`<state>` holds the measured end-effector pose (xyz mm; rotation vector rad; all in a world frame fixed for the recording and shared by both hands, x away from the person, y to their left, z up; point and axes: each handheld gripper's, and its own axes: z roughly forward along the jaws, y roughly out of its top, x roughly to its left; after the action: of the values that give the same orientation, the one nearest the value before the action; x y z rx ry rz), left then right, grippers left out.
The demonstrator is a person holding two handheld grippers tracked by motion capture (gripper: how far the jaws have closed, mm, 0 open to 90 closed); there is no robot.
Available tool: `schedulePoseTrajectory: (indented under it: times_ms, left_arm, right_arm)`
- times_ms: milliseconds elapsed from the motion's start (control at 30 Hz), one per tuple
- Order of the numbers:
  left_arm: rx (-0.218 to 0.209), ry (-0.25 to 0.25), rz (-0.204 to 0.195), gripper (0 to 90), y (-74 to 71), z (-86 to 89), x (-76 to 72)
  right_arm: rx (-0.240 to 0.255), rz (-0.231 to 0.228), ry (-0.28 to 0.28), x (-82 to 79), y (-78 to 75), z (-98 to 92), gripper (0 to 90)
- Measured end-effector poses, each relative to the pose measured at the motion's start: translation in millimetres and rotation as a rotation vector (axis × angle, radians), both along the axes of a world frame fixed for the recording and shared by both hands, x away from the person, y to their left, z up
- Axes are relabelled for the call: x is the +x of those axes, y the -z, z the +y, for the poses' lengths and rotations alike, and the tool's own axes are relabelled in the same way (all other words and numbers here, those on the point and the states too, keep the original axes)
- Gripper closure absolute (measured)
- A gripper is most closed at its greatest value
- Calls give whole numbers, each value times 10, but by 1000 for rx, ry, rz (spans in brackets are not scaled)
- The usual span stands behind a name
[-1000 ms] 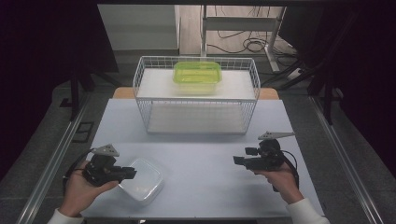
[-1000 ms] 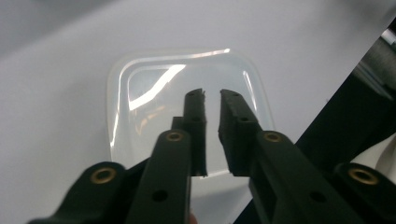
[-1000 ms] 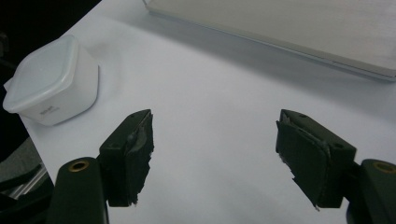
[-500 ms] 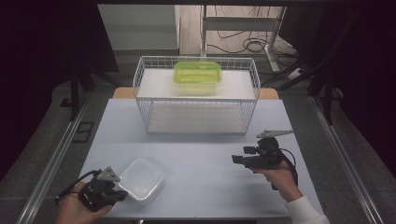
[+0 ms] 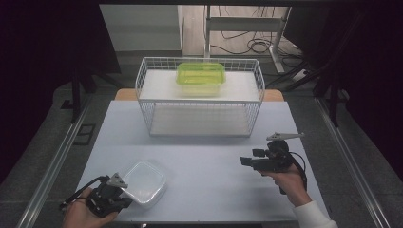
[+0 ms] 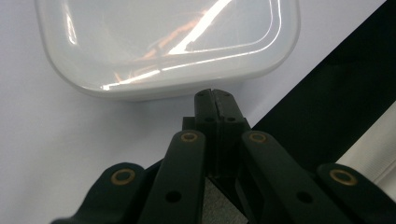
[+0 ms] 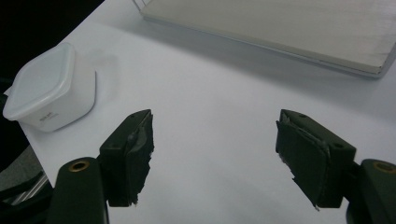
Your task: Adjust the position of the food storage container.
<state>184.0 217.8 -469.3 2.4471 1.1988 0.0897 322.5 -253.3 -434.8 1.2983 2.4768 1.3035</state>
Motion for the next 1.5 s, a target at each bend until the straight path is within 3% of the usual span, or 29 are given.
schedulePoseTrajectory:
  times_ms: [167,300,767,1167,1367,1500]
  left_arm:
    - [19,0,-4,900,50,-39,9]
    - [31,8,-10,900,101,-133,100]
    - [-10,-2,-31,900,191,-348,424]
    - [-33,-37,-47,900,207,-363,701]
    - [-33,-38,-53,900,189,-341,699]
    - [-95,-77,-54,900,83,-105,641]
  right_arm:
    - [-2,-2,3,-5,-6,3,277]
    - [-2,1,9,5,-4,4,277]
    - [-5,8,11,2,5,-5,277]
    - [-12,16,11,16,29,-3,277]
    - [-14,18,15,13,32,-14,277]
    - [-11,19,18,11,36,-23,277]
